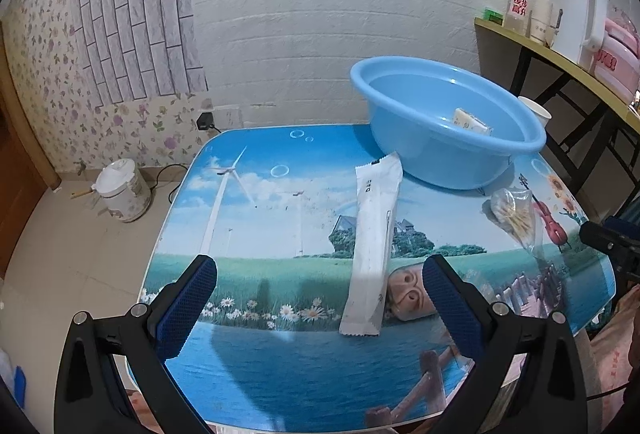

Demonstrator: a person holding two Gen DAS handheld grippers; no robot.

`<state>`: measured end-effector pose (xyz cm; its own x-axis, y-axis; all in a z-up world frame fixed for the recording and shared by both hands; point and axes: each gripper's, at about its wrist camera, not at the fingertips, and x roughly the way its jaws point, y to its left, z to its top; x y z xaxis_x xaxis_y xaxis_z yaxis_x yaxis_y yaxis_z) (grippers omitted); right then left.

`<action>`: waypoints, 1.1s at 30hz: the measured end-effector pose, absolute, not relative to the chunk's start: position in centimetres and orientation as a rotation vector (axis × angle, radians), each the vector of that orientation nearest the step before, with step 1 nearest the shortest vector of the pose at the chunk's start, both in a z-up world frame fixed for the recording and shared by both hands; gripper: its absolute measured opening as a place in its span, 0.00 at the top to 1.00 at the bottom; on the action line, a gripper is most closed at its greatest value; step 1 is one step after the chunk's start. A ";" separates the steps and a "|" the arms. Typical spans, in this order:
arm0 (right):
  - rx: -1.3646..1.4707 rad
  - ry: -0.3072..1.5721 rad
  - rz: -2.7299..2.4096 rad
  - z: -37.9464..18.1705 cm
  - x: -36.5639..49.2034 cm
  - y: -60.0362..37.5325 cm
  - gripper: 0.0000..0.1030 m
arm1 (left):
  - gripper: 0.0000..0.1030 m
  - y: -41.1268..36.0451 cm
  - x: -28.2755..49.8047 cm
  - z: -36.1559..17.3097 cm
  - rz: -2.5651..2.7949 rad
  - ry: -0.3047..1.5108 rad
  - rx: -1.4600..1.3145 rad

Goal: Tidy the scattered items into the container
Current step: 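Withdraw both tools from the basin back over the remaining table items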

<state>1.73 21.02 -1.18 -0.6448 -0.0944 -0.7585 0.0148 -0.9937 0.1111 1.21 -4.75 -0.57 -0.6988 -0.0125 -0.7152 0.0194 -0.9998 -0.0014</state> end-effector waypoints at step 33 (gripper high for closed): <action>1.337 -0.181 -2.782 -3.5 2.3 22.3 0.11 | 0.00 -4.4 1.4 -3.6 -2.828 -0.002 1.320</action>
<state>2.26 22.26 -3.47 -0.6251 -0.0958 -0.7747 -0.0057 -0.9919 0.1272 1.36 -4.41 -3.58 -0.6421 -0.0193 -0.7663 0.0182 -0.9998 0.0099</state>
